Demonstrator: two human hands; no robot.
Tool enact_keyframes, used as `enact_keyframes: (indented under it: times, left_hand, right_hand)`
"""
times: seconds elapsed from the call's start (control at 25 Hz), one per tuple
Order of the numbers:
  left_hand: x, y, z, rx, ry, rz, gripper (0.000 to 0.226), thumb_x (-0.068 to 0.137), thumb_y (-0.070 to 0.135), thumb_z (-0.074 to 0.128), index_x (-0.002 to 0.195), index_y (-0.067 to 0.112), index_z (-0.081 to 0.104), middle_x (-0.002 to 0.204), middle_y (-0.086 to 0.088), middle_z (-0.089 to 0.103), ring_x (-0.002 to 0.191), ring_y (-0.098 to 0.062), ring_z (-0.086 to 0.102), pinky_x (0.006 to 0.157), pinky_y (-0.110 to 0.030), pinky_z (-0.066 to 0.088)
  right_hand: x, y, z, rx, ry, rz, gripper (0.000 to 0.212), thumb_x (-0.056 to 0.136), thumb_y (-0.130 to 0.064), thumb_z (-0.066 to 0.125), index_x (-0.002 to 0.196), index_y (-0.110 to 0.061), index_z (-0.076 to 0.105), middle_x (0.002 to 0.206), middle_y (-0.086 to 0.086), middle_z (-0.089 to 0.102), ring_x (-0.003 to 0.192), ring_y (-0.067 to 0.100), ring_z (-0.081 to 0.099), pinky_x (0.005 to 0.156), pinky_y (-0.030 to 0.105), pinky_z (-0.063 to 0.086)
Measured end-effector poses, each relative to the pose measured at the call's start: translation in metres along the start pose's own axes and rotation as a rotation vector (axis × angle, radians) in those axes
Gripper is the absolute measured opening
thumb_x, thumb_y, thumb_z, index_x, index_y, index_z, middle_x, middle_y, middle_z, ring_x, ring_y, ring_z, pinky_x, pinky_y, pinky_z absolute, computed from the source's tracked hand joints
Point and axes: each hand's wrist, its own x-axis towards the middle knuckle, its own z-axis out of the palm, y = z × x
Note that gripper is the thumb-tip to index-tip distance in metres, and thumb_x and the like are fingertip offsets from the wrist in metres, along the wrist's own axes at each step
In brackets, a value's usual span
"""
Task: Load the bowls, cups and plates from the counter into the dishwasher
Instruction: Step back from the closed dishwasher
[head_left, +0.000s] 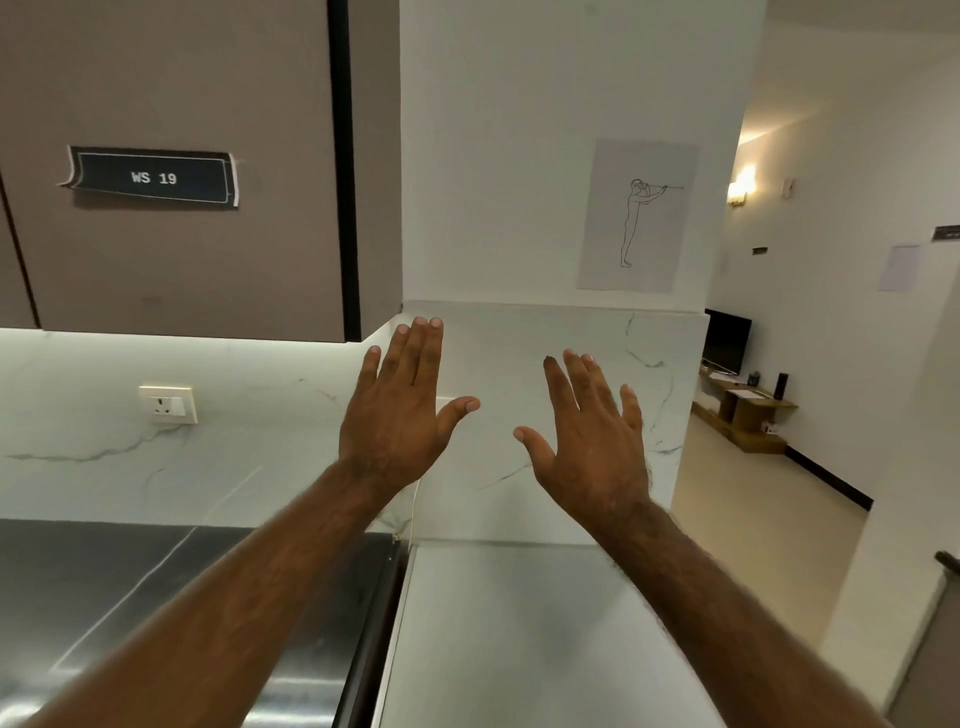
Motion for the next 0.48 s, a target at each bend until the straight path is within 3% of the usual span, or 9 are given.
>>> enact_keyframes:
  times: [0.48]
  left_hand:
    - [0.072, -0.002, 0.101, 0.015, -0.025, -0.021, 0.097, 0.091, 0.082, 0.005, 0.165, 0.018, -0.002, 0.171, -0.002, -0.004, 0.155, -0.021, -0.008, 0.126, -0.045, 0.0]
  right_hand:
    - [0.071, 0.051, 0.091, 0.003, 0.043, -0.017, 0.082, 0.096, -0.065, 0.044, 0.16, -0.022, 0.016, 0.168, 0.006, 0.014, 0.155, 0.025, 0.014, 0.122, 0.057, 0.014]
